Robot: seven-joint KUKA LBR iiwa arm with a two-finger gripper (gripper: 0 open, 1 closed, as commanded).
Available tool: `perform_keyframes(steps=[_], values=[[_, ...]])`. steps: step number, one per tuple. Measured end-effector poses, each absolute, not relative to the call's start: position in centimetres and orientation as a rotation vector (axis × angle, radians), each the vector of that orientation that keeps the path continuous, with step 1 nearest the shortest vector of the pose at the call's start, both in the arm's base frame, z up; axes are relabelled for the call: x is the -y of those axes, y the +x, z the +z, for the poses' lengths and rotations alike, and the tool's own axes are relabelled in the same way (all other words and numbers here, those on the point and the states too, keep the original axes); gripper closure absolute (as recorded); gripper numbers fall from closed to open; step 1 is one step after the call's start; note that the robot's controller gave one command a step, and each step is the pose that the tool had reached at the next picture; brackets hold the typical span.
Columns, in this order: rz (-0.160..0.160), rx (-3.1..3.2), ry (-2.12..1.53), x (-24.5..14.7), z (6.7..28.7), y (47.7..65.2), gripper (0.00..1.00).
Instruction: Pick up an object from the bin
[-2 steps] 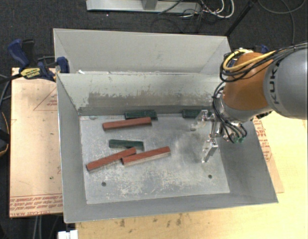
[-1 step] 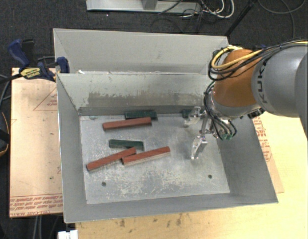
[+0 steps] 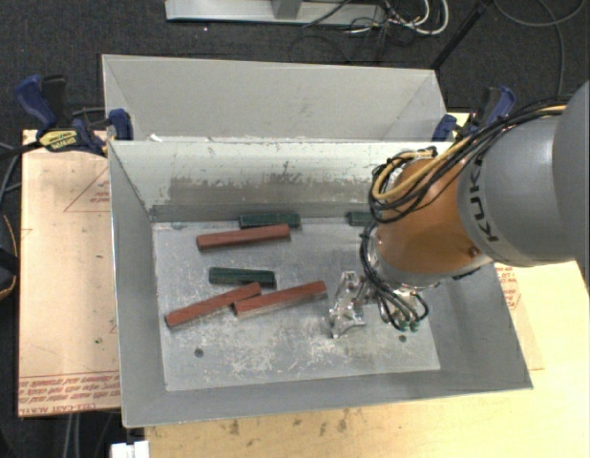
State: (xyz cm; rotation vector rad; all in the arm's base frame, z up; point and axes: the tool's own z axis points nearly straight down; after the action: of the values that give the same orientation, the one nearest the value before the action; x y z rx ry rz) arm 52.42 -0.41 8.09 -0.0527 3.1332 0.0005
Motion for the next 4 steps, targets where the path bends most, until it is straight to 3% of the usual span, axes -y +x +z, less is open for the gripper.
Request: perform_keyframes(steps=[1, 2, 3, 4], values=[[0.000, -3.133, -0.053, 0.4, 8.1, 52.4, 1.00], [0.002, -3.147, -0.042, 0.3, 12.5, 52.4, 1.00], [0.001, -3.140, -0.084, -1.0, 13.7, 53.4, 0.00], [0.001, -3.140, -0.103, -1.6, 12.0, 53.7, 0.00]])
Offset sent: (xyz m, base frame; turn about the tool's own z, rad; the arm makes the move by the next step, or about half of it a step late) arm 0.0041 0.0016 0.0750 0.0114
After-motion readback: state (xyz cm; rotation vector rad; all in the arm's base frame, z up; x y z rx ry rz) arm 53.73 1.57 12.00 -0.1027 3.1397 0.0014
